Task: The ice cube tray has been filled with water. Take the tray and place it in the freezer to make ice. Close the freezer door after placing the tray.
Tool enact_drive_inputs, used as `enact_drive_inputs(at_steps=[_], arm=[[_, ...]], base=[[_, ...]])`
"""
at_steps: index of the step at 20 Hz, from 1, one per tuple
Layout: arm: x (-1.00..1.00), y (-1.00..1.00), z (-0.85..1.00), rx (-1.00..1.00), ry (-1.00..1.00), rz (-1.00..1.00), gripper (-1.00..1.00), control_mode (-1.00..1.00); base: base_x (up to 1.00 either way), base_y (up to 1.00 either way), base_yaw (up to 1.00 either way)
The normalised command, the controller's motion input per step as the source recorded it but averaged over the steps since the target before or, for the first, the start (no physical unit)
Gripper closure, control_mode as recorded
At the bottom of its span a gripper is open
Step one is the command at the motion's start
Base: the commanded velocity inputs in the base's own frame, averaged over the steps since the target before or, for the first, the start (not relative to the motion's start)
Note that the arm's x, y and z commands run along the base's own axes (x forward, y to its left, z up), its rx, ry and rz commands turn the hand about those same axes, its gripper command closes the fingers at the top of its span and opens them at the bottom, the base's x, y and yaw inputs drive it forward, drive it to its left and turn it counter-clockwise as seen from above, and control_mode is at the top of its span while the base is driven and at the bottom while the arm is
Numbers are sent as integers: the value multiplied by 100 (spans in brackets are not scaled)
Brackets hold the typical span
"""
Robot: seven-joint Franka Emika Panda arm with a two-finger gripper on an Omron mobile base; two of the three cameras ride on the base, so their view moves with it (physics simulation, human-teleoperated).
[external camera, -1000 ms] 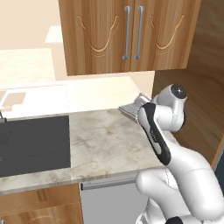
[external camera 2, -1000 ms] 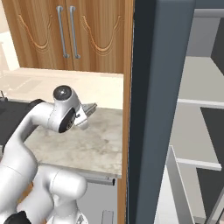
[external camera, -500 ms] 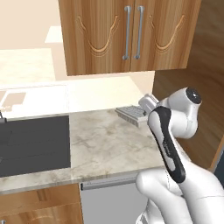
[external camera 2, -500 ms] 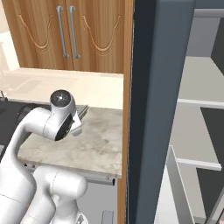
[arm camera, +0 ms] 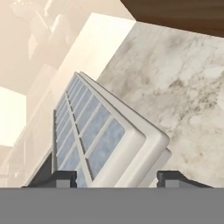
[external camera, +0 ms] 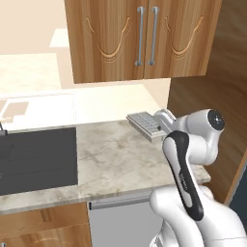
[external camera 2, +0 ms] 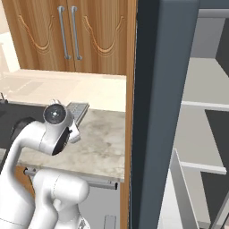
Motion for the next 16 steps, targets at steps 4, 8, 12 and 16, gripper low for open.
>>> enact_drive_inputs(at_steps=[4,8,12,16], arm=[[-2,0,21,0,0,0,100,-100],[-15,-14,14,0,0,0,100,-100],[-20,-6,5,0,0,0,100,-100],[0,0,0,0,0,0,100,100]], base=[[0,0,0],[0,0,0],[0,0,0],[-54,0,0]])
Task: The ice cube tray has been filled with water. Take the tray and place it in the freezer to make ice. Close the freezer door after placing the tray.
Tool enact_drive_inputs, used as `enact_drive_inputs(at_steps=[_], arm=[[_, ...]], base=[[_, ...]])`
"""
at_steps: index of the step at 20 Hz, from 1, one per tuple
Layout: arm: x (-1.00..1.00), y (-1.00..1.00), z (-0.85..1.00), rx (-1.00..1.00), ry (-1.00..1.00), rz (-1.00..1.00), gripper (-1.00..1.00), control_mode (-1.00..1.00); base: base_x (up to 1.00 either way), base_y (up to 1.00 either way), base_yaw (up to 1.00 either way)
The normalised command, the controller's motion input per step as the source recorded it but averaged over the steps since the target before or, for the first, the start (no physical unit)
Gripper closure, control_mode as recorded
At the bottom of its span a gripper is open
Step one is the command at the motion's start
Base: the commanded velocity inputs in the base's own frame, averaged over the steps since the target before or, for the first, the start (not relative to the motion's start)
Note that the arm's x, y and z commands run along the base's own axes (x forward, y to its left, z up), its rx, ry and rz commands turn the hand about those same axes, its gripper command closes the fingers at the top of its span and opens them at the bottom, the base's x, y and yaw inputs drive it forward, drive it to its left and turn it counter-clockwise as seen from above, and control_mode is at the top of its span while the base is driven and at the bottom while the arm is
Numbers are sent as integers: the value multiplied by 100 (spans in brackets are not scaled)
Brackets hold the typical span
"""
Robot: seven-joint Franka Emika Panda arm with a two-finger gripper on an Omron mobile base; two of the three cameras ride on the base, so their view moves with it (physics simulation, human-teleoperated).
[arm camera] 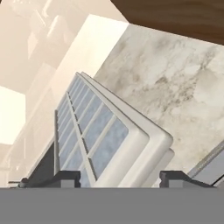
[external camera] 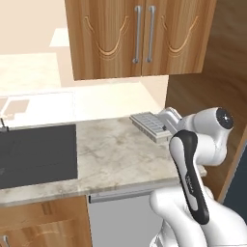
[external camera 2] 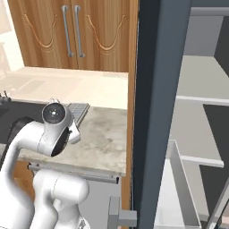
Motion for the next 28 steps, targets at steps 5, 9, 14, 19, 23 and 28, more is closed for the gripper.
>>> enact_drive_inputs(at_steps=[5,9,14,19,23,28], arm=[[0,0,0,0,0,0,100,100],[0,0,0,0,0,0,100,100],[0,0,0,0,0,0,100,100],[0,0,0,0,0,0,100,100],[0,0,0,0,0,0,100,100],[0,0,0,0,0,0,100,100]], base=[[-66,0,0],[-69,0,0],[-74,0,0],[-83,0,0],[-90,0,1],[-78,0,0]])
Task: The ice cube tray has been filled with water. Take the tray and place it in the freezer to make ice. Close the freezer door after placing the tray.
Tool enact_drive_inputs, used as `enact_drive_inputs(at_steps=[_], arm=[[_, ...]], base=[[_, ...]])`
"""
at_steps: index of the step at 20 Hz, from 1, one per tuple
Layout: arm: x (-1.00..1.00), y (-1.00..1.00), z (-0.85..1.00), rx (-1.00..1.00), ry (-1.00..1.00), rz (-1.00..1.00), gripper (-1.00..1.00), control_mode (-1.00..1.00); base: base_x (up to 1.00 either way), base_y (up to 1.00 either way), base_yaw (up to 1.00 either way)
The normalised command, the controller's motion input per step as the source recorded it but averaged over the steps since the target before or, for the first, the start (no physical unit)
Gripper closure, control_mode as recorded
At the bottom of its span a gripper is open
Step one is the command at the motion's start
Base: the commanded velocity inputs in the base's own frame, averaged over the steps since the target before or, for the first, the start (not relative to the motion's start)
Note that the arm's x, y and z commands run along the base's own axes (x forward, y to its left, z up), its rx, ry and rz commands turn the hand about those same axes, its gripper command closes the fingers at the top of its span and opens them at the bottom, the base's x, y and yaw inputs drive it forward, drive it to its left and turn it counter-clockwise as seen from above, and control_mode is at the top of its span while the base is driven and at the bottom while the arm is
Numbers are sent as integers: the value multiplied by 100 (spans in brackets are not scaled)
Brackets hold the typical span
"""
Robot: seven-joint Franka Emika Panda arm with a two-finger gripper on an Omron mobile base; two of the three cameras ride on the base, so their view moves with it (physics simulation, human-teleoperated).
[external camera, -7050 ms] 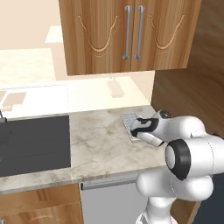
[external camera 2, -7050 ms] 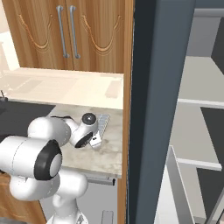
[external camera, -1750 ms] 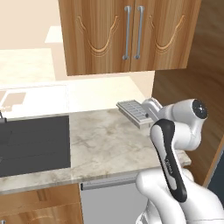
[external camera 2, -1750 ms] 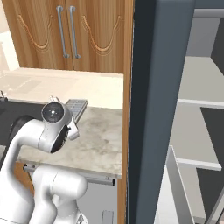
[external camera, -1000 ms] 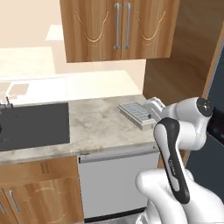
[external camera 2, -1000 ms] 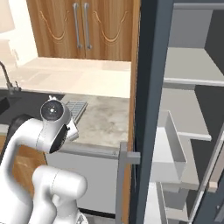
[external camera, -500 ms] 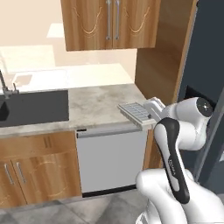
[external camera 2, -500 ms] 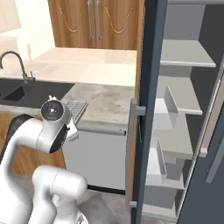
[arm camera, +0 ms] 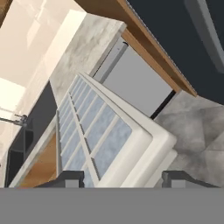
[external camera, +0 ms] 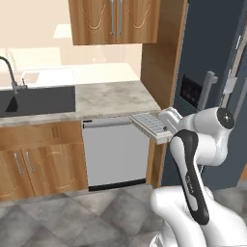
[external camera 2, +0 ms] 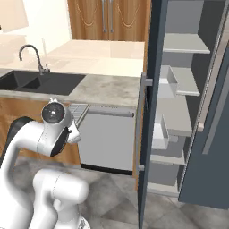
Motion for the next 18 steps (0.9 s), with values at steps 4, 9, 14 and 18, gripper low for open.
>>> enact_drive_inputs(at_steps=[4,9,14,18], arm=[[0,0,0,0,0,0,100,100],[0,0,0,0,0,0,100,100],[0,0,0,0,0,0,100,100],[0,0,0,0,0,0,100,100]], base=[[-68,0,0],[-52,-12,0],[-8,-61,0],[0,-85,0]])
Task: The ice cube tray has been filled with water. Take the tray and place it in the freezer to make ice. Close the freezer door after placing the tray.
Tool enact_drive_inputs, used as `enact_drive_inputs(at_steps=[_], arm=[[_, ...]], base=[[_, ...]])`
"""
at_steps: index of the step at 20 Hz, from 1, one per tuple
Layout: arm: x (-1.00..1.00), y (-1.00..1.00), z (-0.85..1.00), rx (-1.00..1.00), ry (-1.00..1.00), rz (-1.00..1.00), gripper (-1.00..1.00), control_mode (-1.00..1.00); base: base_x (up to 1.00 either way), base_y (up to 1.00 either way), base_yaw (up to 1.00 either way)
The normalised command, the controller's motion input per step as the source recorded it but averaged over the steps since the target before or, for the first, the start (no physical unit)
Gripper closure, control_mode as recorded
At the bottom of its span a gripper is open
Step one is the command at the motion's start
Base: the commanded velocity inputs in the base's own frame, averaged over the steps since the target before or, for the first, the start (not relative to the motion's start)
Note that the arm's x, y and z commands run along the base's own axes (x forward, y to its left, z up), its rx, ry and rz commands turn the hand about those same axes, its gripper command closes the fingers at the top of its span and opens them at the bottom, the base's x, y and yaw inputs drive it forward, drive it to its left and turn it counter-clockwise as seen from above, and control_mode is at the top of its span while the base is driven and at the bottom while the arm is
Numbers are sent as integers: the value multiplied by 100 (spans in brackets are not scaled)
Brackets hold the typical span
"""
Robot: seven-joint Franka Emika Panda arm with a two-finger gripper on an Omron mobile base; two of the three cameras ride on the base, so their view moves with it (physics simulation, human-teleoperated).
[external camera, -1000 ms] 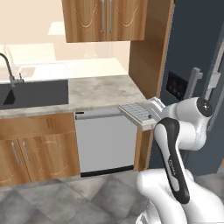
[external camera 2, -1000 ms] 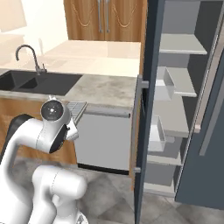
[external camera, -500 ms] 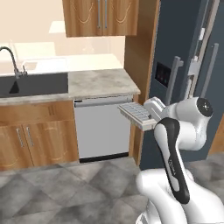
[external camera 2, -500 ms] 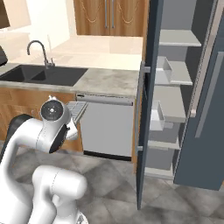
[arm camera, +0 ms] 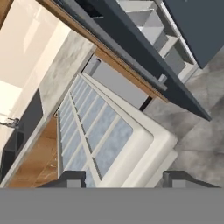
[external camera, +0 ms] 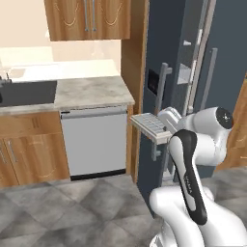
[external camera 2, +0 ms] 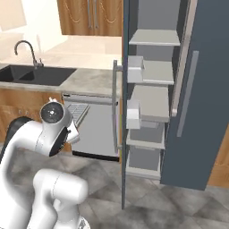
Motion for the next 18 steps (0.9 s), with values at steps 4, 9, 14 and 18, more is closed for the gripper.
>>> enact_drive_inputs(at_steps=[4,9,14,18], arm=[[0,0,0,0,0,0,100,100],[0,0,0,0,0,0,100,100],[0,0,0,0,0,0,100,100],[0,0,0,0,0,0,100,100]], base=[[-1,-81,0],[-14,-58,0],[-1,-69,0],[0,-66,0]])
